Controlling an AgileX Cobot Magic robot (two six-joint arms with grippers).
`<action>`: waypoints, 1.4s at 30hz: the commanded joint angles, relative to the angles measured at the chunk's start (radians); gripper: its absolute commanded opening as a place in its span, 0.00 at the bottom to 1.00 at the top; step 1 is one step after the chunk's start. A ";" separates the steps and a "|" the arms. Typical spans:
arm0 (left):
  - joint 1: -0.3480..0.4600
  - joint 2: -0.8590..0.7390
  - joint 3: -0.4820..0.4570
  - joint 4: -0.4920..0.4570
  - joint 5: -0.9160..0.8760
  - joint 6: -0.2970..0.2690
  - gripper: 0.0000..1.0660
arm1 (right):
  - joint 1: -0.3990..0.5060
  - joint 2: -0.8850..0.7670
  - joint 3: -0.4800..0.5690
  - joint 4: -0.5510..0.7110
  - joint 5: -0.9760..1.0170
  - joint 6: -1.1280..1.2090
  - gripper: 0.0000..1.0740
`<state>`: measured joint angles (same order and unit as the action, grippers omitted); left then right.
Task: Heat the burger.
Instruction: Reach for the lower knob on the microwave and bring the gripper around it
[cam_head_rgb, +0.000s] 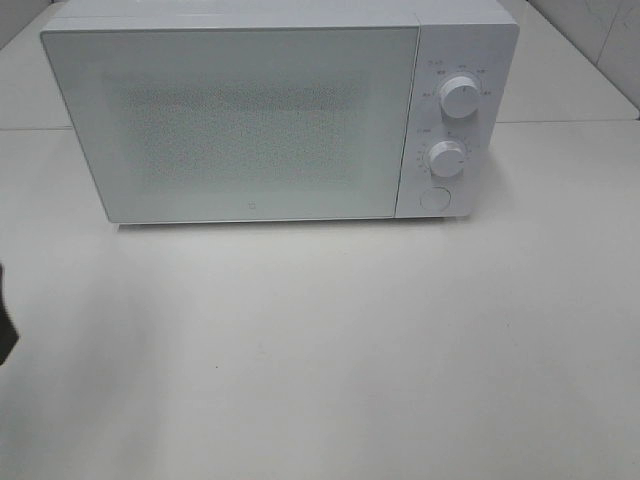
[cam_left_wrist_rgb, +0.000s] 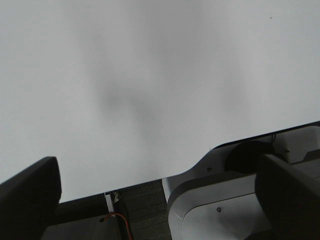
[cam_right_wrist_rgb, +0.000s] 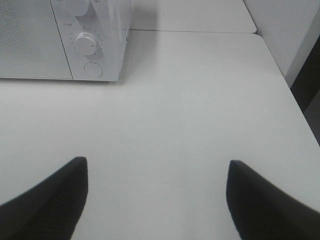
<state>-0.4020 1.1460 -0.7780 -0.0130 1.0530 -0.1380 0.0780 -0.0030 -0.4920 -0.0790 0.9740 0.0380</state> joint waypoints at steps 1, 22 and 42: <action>0.050 -0.205 0.100 -0.011 0.034 0.000 0.92 | -0.007 -0.031 0.001 0.003 -0.016 -0.009 0.71; 0.049 -1.169 0.211 -0.001 0.209 0.086 0.92 | -0.007 -0.031 0.001 0.003 -0.016 -0.009 0.71; 0.051 -1.143 0.264 0.035 0.017 0.128 0.92 | -0.007 -0.030 0.001 0.003 -0.016 -0.008 0.71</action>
<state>-0.3530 0.0050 -0.5170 0.0270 1.0860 -0.0090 0.0780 -0.0030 -0.4920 -0.0790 0.9740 0.0330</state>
